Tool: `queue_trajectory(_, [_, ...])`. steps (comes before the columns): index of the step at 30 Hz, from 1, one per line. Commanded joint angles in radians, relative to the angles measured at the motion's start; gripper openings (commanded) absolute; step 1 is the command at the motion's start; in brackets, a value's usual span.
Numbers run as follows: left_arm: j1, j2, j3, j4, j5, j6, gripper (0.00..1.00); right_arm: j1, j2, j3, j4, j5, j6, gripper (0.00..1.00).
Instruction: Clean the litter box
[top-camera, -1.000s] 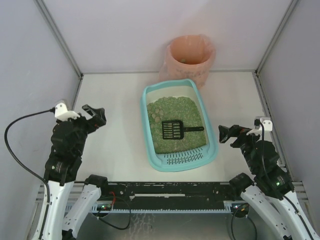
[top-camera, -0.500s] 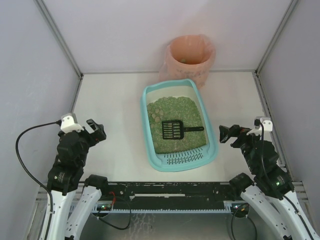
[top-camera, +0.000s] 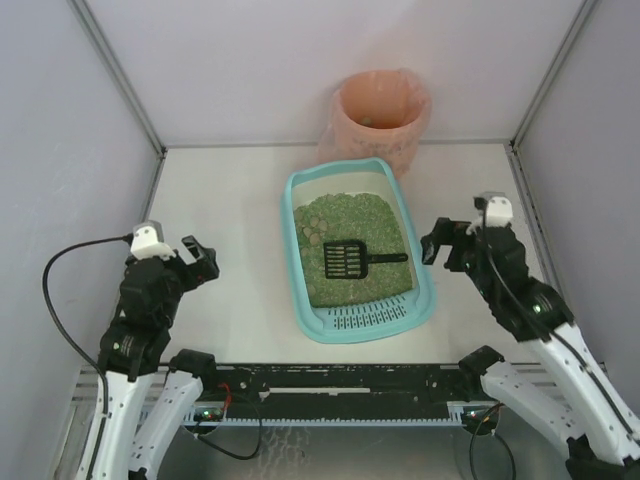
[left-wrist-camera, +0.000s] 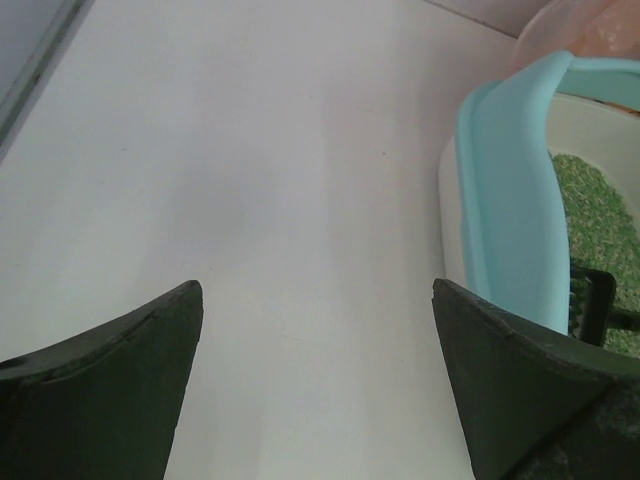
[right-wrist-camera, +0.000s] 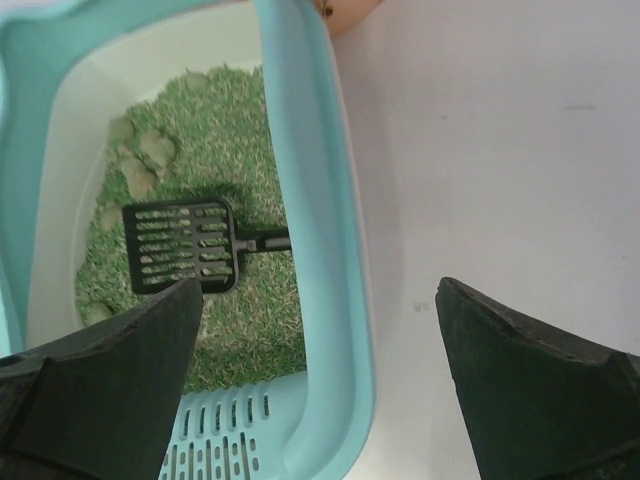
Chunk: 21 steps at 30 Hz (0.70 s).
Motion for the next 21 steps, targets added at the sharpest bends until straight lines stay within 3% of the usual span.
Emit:
queue_trajectory(1, [-0.057,0.083,0.010,0.120,0.087,-0.051,1.00,-0.016,0.190,0.088,-0.002,-0.099,-0.041,0.98])
queue_trajectory(9, [-0.327,0.322,-0.011,0.361,-0.033,-0.124,1.00,-0.106,0.514,0.235,0.153,-0.283,-0.123,0.92])
queue_trajectory(15, [-0.372,0.589,0.023,0.512,-0.014,-0.154,1.00,-0.156,0.716,0.322,0.215,-0.363,-0.157,0.78])
queue_trajectory(21, [-0.389,0.766,0.067,0.539,0.032,-0.147,0.99,-0.169,0.839,0.378,0.193,-0.335,-0.194,0.69])
